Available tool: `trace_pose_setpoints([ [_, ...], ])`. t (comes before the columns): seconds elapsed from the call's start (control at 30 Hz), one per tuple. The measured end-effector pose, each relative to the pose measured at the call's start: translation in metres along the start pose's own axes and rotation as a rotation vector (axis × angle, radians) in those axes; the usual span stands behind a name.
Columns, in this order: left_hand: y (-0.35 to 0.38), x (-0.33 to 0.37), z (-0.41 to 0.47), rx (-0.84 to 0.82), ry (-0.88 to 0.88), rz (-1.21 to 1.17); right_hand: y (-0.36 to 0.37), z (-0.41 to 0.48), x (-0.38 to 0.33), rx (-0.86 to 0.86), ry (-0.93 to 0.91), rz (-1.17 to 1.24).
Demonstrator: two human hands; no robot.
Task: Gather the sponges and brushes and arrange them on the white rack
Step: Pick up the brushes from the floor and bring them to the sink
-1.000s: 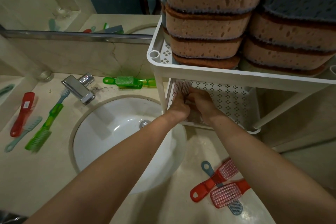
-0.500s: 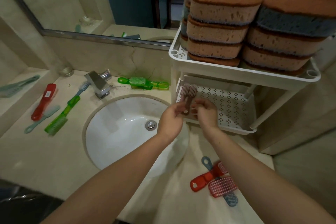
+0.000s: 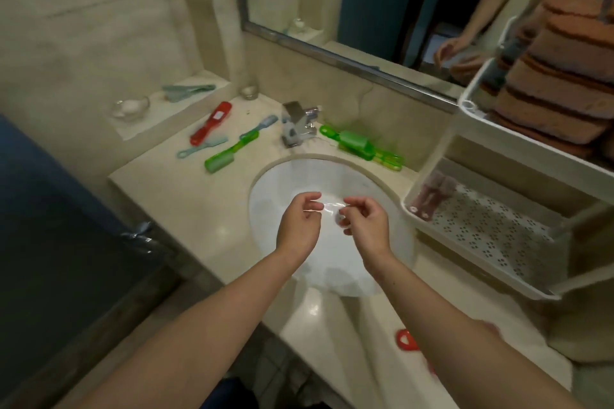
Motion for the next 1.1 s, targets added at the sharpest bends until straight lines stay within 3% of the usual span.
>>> trace_pose_setpoints([
  [0.53, -0.252, -0.083, -0.098, 0.553, -0.132, -0.16, 0.272, -0.076, 0.014, -0.589, -0.015, -0.211],
  [0.93, -0.432, -0.184, -0.249, 0.765, -0.28, -0.133, 0.463, -0.22, 0.073, -0.87, -0.007, -0.282],
  [1.1, -0.49, -0.229, -0.314, 0.824, -0.36, -0.099, 0.524, -0.285, 0.101, -0.913, 0.026, -0.296],
])
Point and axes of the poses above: each hand's wrist, its own z-axis towards the middle knuckle, its own y-axis out of the palm, x = y × z, the point moved 4 cm from there along z, towards the middle knuckle, and after that the axes turned 6 degrees about -x, right-handed, at the moved point
